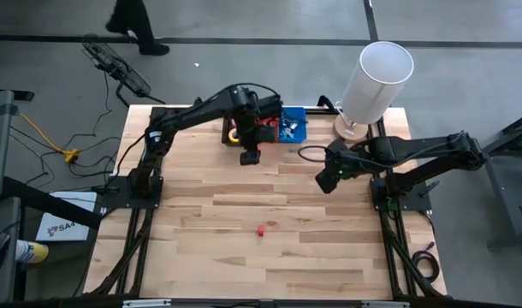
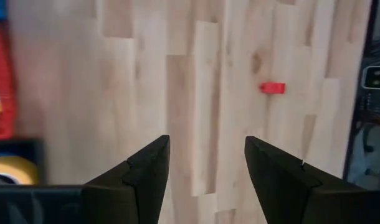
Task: Pick and place Stapler, Stapler remover, tape
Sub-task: Put the red stapler into the red bin
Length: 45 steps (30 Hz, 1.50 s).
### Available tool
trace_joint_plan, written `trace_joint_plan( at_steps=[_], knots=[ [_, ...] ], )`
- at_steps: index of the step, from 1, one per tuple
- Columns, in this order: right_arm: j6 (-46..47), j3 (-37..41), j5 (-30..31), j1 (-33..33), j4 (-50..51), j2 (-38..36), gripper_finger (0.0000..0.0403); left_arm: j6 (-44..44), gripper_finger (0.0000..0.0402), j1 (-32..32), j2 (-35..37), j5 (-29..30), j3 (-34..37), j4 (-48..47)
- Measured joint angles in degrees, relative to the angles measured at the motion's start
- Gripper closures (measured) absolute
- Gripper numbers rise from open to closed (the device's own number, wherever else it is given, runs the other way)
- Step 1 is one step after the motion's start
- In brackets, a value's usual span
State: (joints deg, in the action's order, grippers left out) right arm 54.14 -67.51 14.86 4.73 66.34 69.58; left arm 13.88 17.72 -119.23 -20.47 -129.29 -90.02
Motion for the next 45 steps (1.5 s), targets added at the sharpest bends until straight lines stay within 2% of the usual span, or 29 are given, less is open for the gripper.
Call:
trace_joint_plan(
  at_steps=[4,12,20,23,27,29,32,35,38,41,45],
  knots=[
    [1.57,0.0,1.23,2.3,0.47,0.0,0.0194,-5.96,0.0197,-3.45,0.27,0.57,0.0,0.0],
    [3.53,0.0,1.66,5.86,2.14,0.0,0.0194,-18.51,0.0197,-11.67,0.84,7.75,0.0,0.0],
    [7.8,0.0,2.77,8.02,5.9,0.0,0.0194,-25.67,0.0197,-17.86,0.84,13.31,0.12,0.06],
    [8.9,0.0,2.92,8.63,6.34,0.0,0.0194,-27.66,0.0197,-18.95,1.09,15.06,2.3,0.13],
    [9.89,0.0,3.25,9.24,6.28,0.0,0.0194,-28.48,0.0197,-20.03,4.0,16.86,9.49,1.35],
    [10.51,0.0,3.7,9.64,6.29,0.0,0.0194,-29.35,0.0197,-20.16,5.96,17.02,15.22,3.37],
    [11.95,0.0,4.17,10.49,6.28,0.0,0.0194,-32.68,0.0197,-20.11,10.48,16.01,25.7,11.28],
    [14.12,0.0,4.39,11.15,6.26,0.0,0.0194,-39.88,0.0197,-19.98,16.04,12.28,36.29,20.71],
    [16.41,0.0,4.29,11.25,6.28,0.0,0.0194,-51.38,0.0197,-20.02,19.56,11.91,44.66,26.6],
    [18.17,0.0,4.07,11.3,6.02,-0.01,0.0194,-62.82,0.0197,-20.58,21.2,11.57,49.66,29.61],
    [20.42,0.0,3.24,11.3,5.65,0.0,0.0194,-67.88,0.0197,-22.17,20.53,10.62,52.57,32.59]
  ],
)
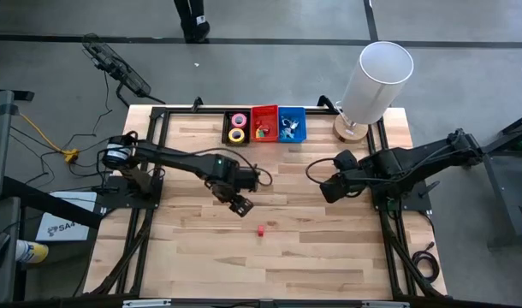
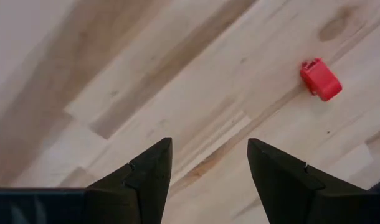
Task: Pick and place Stapler, Stapler remover, tape
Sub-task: Put the red stapler into the red bin
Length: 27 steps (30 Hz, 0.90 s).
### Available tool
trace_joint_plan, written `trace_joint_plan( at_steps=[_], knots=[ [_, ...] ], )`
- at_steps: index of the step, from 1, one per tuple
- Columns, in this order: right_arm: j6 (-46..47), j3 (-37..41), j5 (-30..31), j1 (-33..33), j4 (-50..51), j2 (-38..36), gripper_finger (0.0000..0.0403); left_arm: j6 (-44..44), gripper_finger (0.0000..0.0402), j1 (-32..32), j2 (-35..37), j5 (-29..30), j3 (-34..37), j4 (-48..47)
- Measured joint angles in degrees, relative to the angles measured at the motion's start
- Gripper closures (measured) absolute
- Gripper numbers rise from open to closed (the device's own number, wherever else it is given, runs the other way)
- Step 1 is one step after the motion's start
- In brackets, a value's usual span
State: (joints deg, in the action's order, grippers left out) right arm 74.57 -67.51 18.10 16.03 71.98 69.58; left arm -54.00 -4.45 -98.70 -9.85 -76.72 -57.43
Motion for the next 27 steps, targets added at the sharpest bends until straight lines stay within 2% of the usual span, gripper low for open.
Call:
trace_joint_plan(
  at_steps=[8,14,27],
  knots=[
    [0.46,-0.02,-1.56,0.0,-0.28,0.0,0.0194,-3.64,0.0197,-1.72,-1.94,1.3,0.58,8.14],
    [0.21,-0.01,-1.61,0.13,-0.49,0.0,0.0194,-9.83,0.0197,-1.61,-1.94,2.91,0.56,14.15],
    [-11.91,0.0,-2.16,1.26,1.47,-0.01,0.0194,-27.9,0.0197,-4.24,-3.62,7.87,0.5,18.98]
  ],
)
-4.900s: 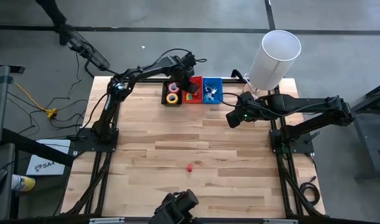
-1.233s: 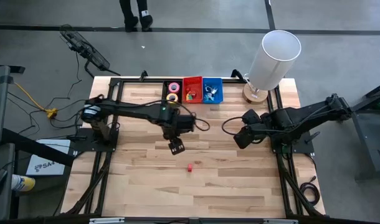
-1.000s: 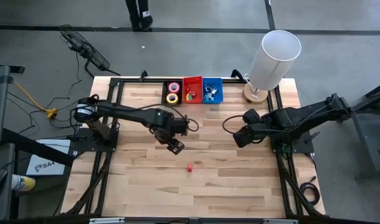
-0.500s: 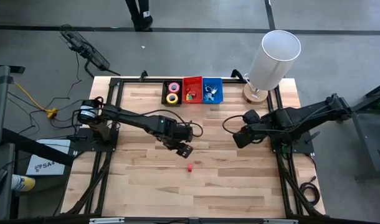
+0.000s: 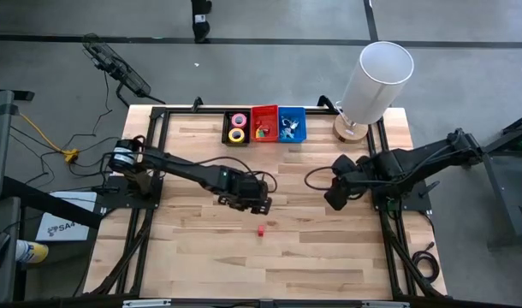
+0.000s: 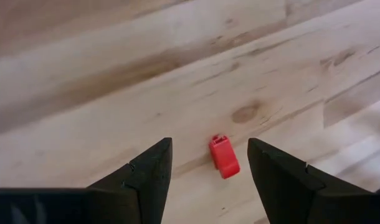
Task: Pick and place Stapler, Stapler remover, tape
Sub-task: Put the red stapler into the red bin
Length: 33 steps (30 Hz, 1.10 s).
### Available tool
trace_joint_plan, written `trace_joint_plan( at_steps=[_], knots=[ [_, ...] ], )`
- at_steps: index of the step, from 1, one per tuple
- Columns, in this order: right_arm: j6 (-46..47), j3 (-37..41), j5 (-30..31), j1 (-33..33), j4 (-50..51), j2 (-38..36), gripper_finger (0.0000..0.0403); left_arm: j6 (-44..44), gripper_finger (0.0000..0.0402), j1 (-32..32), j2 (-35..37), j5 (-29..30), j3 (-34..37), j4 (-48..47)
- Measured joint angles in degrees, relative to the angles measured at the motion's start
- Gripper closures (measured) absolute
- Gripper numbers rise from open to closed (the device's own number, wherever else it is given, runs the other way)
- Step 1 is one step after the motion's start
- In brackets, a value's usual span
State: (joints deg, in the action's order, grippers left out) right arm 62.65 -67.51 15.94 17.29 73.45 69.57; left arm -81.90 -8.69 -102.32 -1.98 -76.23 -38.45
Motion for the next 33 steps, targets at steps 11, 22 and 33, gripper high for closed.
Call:
trace_joint_plan(
  at_steps=[11,22,33],
  knots=[
    [-7.65,-0.01,0.06,1.16,2.0,-3.16,0.0194,-9.44,0.0197,-1.96,-4.61,-1.64,0.02,6.41],
    [-5.62,-0.02,2.7,4.58,4.07,-8.91,0.0194,-12.49,0.0197,-1.84,-4.88,-1.53,0.0,11.34],
    [-4.64,4.07,0.38,5.28,3.81,-9.08,0.0194,-11.85,0.0197,-1.92,-10.25,-2.45,-7.98,3.25]
  ],
)
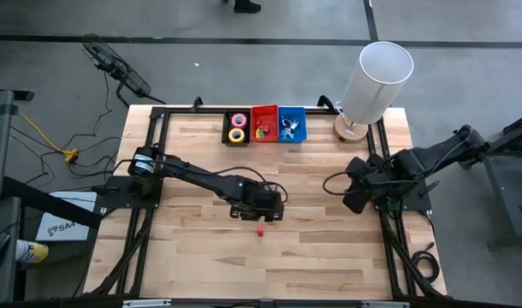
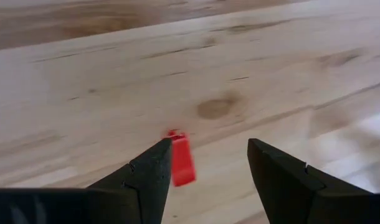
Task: Pick and place Stapler, Stapler remover, tape
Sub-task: Put the red stapler into the red bin
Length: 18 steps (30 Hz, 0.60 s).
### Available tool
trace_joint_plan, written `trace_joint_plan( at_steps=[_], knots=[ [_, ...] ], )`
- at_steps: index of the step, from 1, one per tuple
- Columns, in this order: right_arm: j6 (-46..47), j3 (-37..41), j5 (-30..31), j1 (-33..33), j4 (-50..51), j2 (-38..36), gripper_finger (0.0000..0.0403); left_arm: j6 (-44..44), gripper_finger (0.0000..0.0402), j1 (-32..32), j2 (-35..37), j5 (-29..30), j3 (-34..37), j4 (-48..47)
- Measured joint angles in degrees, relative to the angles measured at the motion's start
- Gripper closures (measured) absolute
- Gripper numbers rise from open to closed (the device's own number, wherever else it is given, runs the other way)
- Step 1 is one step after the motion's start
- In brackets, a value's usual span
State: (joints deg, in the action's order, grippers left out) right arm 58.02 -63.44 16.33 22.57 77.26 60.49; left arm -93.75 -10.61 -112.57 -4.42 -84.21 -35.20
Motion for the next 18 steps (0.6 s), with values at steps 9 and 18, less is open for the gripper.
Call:
trace_joint_plan(
  at_steps=[9,18],
  knots=[
    [2.55,7.99,-3.95,0.11,-4.65,-3.16,0.0194,-0.14,0.0197,-0.24,-2.21,-2.24,-4.17,-5.01],
    [3.5,9.98,-3.04,0.11,-6.13,-7.52,0.0194,-2.95,0.0197,-1.95,-3.88,-2.58,-4.13,-5.78]
  ],
)
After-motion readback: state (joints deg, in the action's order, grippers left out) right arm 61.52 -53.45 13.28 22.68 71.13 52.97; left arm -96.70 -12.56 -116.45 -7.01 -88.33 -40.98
